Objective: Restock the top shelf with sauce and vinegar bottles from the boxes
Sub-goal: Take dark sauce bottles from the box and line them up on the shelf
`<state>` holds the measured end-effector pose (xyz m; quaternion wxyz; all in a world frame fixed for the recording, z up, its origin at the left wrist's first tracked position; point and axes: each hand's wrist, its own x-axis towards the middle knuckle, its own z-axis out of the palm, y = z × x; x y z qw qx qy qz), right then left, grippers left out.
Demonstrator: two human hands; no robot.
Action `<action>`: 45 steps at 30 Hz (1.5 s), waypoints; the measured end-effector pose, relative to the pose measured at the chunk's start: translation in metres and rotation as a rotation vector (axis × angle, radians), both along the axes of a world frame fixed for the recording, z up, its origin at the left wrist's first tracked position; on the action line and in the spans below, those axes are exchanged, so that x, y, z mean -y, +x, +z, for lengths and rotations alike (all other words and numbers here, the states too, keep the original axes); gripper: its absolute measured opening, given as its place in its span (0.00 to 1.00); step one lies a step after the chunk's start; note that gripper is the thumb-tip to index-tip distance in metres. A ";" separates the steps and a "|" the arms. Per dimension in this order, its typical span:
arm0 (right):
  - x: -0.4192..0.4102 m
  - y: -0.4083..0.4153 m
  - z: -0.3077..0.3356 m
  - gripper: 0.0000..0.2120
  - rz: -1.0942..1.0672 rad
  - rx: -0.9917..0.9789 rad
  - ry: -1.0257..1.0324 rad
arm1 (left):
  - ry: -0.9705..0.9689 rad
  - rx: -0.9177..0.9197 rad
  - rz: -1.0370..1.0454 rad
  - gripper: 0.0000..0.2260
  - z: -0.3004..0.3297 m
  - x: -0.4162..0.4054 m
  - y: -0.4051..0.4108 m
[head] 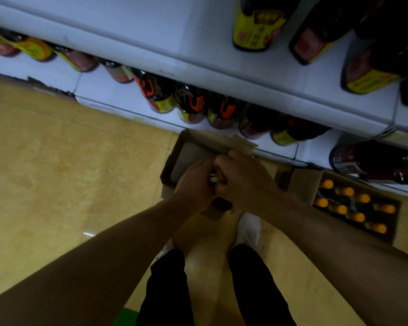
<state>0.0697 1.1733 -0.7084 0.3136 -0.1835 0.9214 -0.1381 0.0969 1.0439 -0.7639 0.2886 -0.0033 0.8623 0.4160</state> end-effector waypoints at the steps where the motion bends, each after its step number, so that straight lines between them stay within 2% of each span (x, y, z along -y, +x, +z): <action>1: 0.002 -0.003 0.013 0.13 0.000 -0.018 -0.018 | 0.034 -0.019 0.008 0.18 0.011 0.002 -0.002; 4: 0.007 -0.011 0.052 0.12 -0.006 -0.069 -0.079 | 0.113 -0.111 0.029 0.24 0.047 0.007 -0.008; 5: 0.008 -0.014 0.065 0.12 -0.011 -0.077 -0.083 | 0.109 -0.146 0.033 0.23 0.059 0.009 -0.010; 8: 0.011 -0.016 0.103 0.13 -0.041 -0.117 -0.147 | 0.104 -0.191 0.039 0.12 0.097 0.016 -0.013; 11: 0.016 -0.019 0.141 0.12 -0.051 -0.154 -0.212 | 0.121 -0.218 0.041 0.08 0.135 0.024 -0.019; 16: 0.027 -0.032 0.220 0.15 -0.040 -0.195 -0.232 | 0.122 -0.258 0.051 0.16 0.210 0.034 -0.028; 23: 0.035 -0.049 0.321 0.13 -0.019 -0.340 -0.237 | 0.185 -0.359 0.059 0.06 0.314 0.043 -0.047; 37: 0.044 -0.059 0.499 0.16 -0.035 -0.573 -0.264 | 0.156 -0.554 -0.059 0.16 0.481 0.064 -0.080; 42: 0.049 -0.051 0.554 0.18 -0.069 -0.636 -0.292 | 0.189 -0.592 -0.070 0.15 0.536 0.070 -0.079; 45: 0.050 -0.046 0.586 0.20 -0.107 -0.676 -0.314 | 0.259 -0.620 -0.077 0.08 0.566 0.075 -0.079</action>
